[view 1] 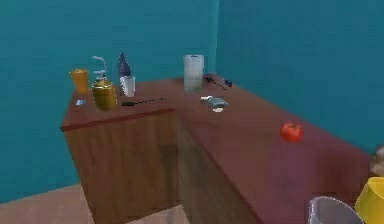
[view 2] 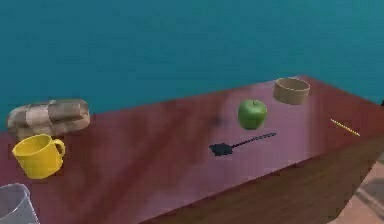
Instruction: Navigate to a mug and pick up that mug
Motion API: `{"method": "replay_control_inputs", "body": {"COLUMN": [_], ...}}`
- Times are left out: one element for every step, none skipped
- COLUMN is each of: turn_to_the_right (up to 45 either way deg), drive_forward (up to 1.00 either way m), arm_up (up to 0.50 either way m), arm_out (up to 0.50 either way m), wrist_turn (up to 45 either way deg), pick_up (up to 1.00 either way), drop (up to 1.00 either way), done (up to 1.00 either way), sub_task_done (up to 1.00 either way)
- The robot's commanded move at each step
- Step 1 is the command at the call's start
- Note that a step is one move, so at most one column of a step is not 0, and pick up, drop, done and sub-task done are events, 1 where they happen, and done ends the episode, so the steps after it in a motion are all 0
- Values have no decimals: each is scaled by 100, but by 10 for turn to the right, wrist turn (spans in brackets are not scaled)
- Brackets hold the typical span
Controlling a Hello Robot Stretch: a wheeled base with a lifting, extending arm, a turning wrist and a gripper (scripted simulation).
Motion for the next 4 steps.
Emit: {"method": "replay_control_inputs", "body": {"turn_to_the_right": [-330, 0, 0, 0], "drive_forward": [0, 0, 0, 0], "arm_up": [0, 50, 38, 0], "arm_out": [0, 0, 0, 30], "wrist_turn": [0, 0, 0, 0], "pick_up": [0, 0, 0, 0], "drop": [0, 0, 0, 0], "done": [0, 0, 0, 0], "sub_task_done": [0, 0, 0, 0]}}
